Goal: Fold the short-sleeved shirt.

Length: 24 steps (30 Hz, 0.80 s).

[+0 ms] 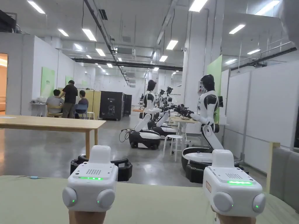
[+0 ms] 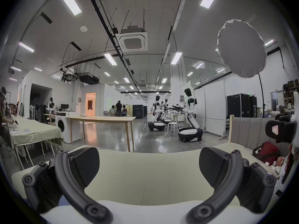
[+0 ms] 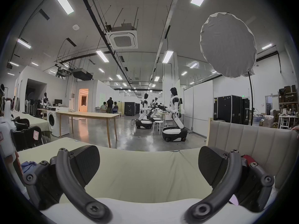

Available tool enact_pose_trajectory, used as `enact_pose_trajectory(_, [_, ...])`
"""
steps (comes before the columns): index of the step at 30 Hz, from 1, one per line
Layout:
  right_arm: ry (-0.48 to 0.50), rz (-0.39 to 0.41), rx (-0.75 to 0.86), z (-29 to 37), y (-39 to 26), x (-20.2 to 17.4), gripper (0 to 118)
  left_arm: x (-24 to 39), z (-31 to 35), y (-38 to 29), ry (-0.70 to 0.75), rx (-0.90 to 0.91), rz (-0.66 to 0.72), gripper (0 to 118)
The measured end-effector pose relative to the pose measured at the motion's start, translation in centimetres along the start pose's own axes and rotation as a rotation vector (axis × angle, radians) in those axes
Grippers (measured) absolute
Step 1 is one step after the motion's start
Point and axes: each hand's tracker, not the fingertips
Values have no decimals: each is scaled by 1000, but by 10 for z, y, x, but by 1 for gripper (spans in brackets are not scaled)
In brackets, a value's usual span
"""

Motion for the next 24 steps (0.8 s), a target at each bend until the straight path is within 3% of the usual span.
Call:
enact_pose_trajectory(2, [42,-18,-20,-1,0,4,115,-1,0,-1,3,-15,-7,116])
enact_pose_trajectory(3, [47,-26,-19,1,-1,5,99,-1,1,-1,1,-16,-8,108])
enact_pose_trajectory(4, [35,-20,-18,2,-1,4,57,-1,3,-3,8,-2,-23,84])
enact_pose_trajectory(5, [13,-13,-24,2,-1,3,0,0,4,-4,12,16,-38,20])
enact_pose_trajectory(6, [-49,26,0,3,-3,3,0,1,2,-3,46,5,-67,0])
enact_pose_trajectory(7, [-10,-13,-18,2,-7,3,0,3,3,-2,97,15,-82,0])
enact_pose_trajectory(9, [23,-61,-48,0,-10,7,0,-1,1,-1,17,-1,-14,0])
enact_pose_trajectory(11, [-10,-39,-43,0,-17,5,0,0,-1,-1,43,-7,-25,0])
enact_pose_trajectory(17, [13,-9,-35,1,-17,-3,0,-12,-1,2,42,-21,-24,0])
enact_pose_trajectory(22, [179,58,-4,1,-13,-88,0,-85,33,5,118,10,-29,0])
enact_pose_trajectory(24, [256,42,11,3,-12,-131,0,-124,51,4,207,0,-67,0])
